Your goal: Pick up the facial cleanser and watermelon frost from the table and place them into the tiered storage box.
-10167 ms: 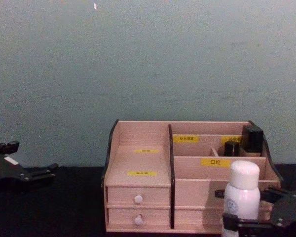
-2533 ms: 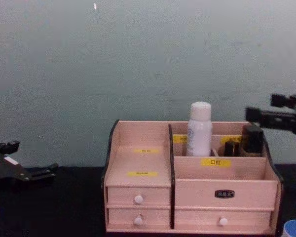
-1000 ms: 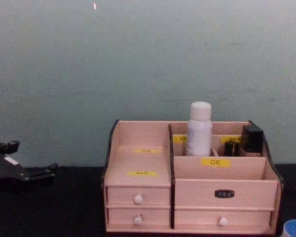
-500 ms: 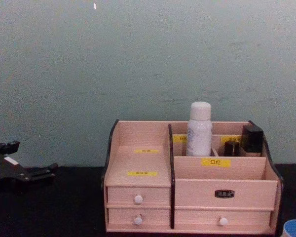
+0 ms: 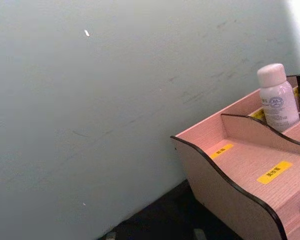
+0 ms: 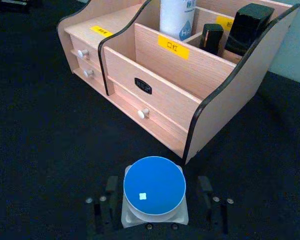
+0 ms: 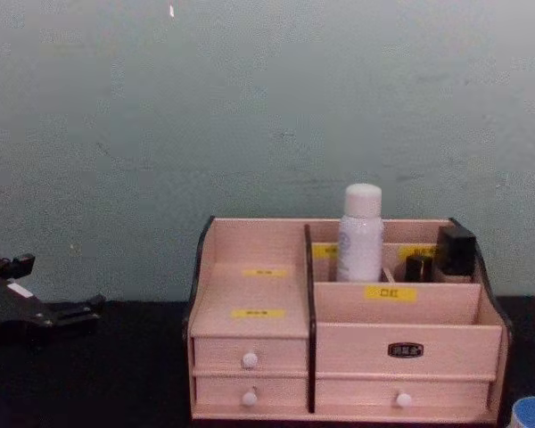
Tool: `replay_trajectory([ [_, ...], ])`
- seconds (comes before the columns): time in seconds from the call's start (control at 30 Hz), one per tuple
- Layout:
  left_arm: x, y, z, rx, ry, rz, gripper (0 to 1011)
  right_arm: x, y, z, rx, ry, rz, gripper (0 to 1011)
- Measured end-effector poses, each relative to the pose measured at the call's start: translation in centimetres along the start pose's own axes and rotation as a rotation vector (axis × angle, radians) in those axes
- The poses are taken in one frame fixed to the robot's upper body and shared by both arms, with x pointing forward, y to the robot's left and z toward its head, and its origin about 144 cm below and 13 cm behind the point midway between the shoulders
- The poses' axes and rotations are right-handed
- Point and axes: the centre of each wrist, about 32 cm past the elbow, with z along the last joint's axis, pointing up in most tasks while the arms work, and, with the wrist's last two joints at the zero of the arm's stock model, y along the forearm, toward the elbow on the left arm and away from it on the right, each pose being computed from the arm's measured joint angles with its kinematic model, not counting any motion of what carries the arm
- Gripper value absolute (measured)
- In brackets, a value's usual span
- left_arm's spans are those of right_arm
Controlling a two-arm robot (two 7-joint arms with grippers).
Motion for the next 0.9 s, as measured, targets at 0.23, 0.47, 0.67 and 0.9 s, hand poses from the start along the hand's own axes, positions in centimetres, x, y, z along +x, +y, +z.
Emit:
replay_trajectory([
  [0.23,0.00,0.00,0.00,0.000,0.000,0.000,1001,0.02,0.03,0.04,-0.003,0.005,0.005,1000],
  [0.47,0.00,0.00,0.00,0.000,0.000,0.000,1001,0.05,0.07,0.05,-0.008,0.008,0.011,1000],
  [0.67,0.00,0.00,0.00,0.000,0.000,0.000,1001,0.05,0.06,0.04,-0.007,0.008,0.009,1000],
  [0.9,0.00,0.00,0.00,0.000,0.000,0.000,1001,0.06,0.04,0.05,-0.006,0.007,0.008,1000],
])
